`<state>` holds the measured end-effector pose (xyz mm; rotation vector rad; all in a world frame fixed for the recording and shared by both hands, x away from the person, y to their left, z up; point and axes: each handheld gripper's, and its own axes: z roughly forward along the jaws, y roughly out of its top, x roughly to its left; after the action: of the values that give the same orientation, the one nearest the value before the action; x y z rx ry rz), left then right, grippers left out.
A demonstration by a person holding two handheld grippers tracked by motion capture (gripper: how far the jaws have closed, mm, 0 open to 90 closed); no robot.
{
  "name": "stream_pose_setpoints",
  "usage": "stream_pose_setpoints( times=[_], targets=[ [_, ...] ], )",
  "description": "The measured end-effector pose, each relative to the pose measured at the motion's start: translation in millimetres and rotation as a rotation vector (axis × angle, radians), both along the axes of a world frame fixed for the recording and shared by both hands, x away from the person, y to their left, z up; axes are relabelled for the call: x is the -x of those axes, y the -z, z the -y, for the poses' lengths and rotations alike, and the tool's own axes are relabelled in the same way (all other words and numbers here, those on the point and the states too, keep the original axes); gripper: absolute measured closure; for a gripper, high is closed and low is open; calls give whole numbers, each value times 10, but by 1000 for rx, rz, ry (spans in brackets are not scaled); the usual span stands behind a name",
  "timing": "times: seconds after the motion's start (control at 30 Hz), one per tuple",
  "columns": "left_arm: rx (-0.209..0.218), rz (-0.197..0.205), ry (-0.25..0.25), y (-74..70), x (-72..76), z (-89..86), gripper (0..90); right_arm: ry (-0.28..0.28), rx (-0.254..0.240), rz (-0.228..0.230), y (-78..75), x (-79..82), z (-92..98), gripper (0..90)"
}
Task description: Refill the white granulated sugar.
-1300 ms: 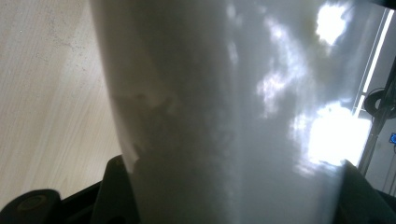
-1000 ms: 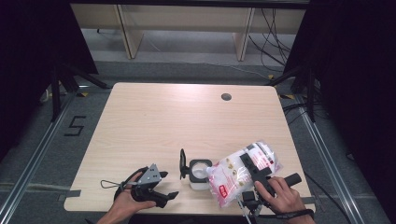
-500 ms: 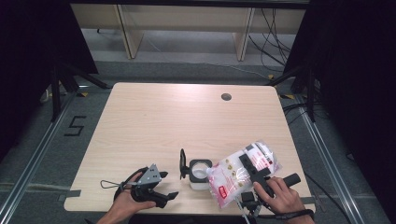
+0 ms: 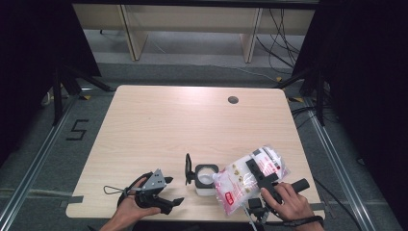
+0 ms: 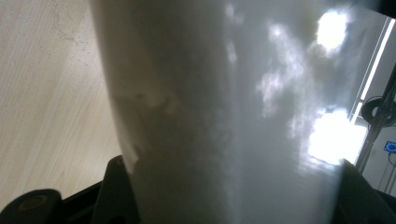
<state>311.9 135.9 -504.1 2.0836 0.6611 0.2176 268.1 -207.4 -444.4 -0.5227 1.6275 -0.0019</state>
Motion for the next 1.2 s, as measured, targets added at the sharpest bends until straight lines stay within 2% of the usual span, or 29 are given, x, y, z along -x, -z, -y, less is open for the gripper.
stream_pose_setpoints(
  times=[0.1, 0.23, 0.27, 0.33, 0.4, 0.47, 0.5, 0.53, 0.63, 0.67, 0.77, 0.83, 0.93, 1.03, 1.1, 1.13, 1.2],
  targets=[
    [-11, 8, 7, -6, -11, -9, 187, 10, -18, -7, 10, 2, 11, 503],
    [4, -3, -1, -5, 2, -2, 187, -11, -16, -6, -16, -11, 7, 504],
    [-14, 12, 11, -9, -15, -11, 187, -12, -17, -8, -19, -12, 8, 504],
    [4, -4, 1, 0, 5, -1, 187, -12, -19, -10, -22, -13, 9, 504],
    [3, -4, 0, -5, 1, -3, 187, -11, -18, -9, -20, -13, 10, 505],
    [-4, 11, 10, -6, -15, -6, 187, -5, -23, -13, -14, -11, 13, 505],
    [-22, 12, 13, -9, -18, -16, 187, -6, -22, -13, -15, -12, 12, 505],
    [1, -4, 0, -1, 5, -3, 187, -5, -17, -10, -18, -10, 12, 505],
    [2, 0, 2, -6, -5, -3, 187, -12, -18, -10, -22, -11, 8, 505],
    [-11, 11, 10, -9, -13, -9, 187, -13, -17, -9, -22, -10, 7, 506],
    [0, -2, 1, -1, 4, -4, 187, -14, -15, -10, -24, -10, 4, 506],
    [-10, 20, 22, -11, -21, -11, 187, -9, -23, -14, -20, -8, 9, 506],
    [1, -4, 0, -1, 4, -3, 187, -7, -25, -15, -20, -9, 12, 506],
    [-9, 17, 17, -10, -18, -10, 187, -7, -23, -13, -18, -9, 12, 507],
    [-14, 11, 9, -7, -12, -11, 187, -7, -21, -14, -20, -7, 10, 507],
    [-1, 0, 0, -1, 2, -4, 187, -7, -22, -14, -21, -6, 9, 507],
    [0, 2, 4, -5, -4, -4, 187, -7, -31, -19, -9, -8, 11, 507]
  ],
)
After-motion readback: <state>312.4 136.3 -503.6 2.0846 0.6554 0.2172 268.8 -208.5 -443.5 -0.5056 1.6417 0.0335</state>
